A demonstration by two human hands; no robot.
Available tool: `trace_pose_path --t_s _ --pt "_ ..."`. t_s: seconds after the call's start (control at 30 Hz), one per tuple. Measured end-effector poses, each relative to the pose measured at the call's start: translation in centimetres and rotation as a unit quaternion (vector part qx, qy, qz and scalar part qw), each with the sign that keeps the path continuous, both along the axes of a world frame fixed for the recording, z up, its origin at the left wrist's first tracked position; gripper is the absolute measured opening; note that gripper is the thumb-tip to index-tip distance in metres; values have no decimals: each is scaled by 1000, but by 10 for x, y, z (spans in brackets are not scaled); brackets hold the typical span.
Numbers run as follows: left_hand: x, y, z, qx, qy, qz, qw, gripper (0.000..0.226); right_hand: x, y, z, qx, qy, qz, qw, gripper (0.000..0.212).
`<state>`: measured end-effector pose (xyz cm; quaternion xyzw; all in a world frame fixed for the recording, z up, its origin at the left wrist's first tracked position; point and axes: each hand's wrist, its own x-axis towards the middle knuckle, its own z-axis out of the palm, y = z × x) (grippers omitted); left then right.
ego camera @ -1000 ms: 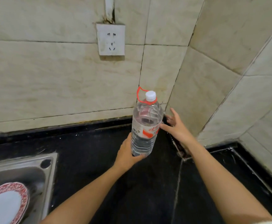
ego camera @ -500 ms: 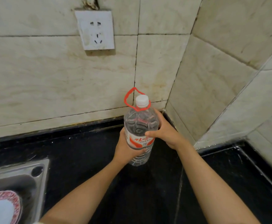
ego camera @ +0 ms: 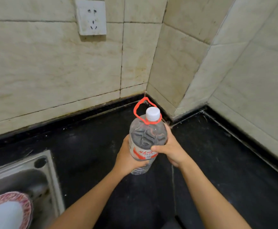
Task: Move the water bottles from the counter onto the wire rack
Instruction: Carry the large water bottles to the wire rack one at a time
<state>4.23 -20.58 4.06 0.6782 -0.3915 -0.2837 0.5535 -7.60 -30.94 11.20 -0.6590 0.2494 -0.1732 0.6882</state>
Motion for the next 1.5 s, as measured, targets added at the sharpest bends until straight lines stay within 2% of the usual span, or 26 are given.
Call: trace_pose_path --t_s 0.13,0.23,0.37,0.53,0.73,0.97,1.33,1.5 --pt "-34 24 -2 25 22 -52 998 98 -44 30 6 -1 0 -48 999 110" --pt "-54 32 0 44 43 -132 989 105 -76 48 9 5 -7 -126 992 98" --pt "-104 28 16 56 18 -225 973 93 -142 73 12 7 -11 -246 969 96" --pt "-212 25 35 42 9 -346 937 99 -260 114 34 -29 -5 -353 935 94" --pt "-388 72 68 3 11 -465 885 90 -428 219 70 -80 -9 -511 856 91" --pt "-597 180 78 -30 62 -597 800 93 -607 369 94 -128 16 -633 763 85" --pt "-824 282 55 -41 34 -766 641 103 -792 525 60 -118 16 -791 600 81" --pt "-938 308 36 -37 41 -792 608 106 -885 555 59 -118 43 -818 562 78"
